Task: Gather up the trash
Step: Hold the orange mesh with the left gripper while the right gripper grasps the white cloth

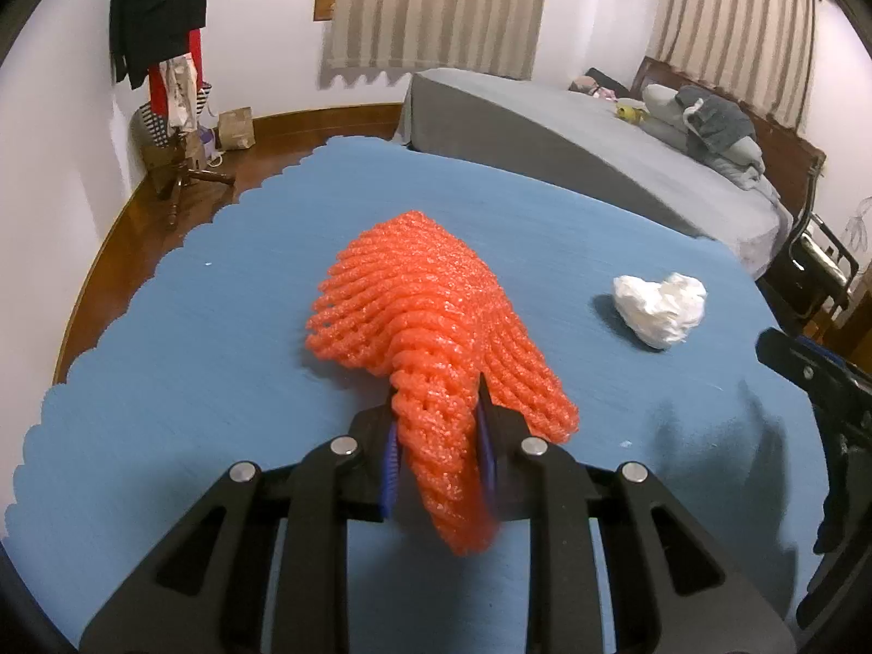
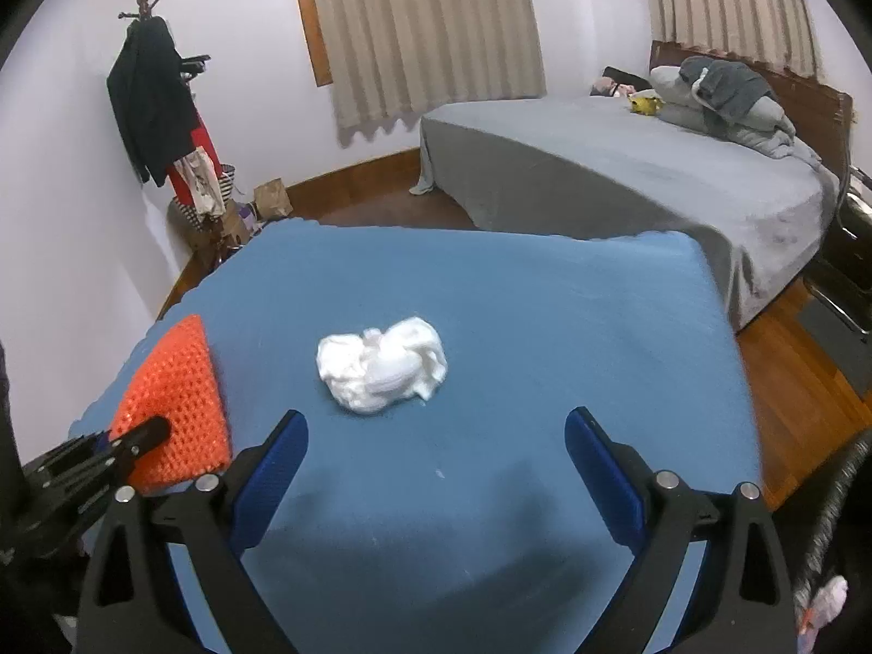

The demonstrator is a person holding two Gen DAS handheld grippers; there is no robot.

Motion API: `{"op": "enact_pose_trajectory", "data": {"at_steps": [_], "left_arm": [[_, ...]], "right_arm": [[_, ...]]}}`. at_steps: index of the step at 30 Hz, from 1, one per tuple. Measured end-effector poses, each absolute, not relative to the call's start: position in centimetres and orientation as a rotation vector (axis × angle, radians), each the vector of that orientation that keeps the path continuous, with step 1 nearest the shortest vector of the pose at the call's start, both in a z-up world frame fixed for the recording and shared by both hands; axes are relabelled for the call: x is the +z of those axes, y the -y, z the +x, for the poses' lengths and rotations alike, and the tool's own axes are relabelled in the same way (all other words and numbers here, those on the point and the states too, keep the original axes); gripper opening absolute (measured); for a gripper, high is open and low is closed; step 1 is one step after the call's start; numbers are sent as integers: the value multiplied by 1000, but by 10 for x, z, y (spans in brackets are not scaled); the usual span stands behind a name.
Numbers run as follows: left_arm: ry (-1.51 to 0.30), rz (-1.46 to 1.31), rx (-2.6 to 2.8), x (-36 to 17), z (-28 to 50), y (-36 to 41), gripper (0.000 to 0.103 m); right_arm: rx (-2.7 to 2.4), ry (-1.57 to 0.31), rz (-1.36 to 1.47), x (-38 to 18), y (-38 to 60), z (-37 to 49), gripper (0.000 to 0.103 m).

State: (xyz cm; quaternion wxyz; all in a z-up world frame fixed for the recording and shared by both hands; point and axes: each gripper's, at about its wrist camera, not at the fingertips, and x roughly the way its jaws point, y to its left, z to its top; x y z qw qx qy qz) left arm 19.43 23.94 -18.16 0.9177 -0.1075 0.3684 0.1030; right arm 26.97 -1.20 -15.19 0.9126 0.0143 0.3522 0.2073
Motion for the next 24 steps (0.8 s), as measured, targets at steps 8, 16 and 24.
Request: {"op": "enact_pose_trajectory", "data": {"at_steps": [8,16,24], "left_arm": [[-755,-235,232,-183,203,-256,22],[-755,-252,248,-184,209,-261,23],[-761,-256,253,-187,209,-258,23]], "right_arm": [[455,-760,-25,-164,-28,301,93],[456,-819,-52,-179,-51,322,93],[445,-879,-64,-188,-59,333,88]]}}
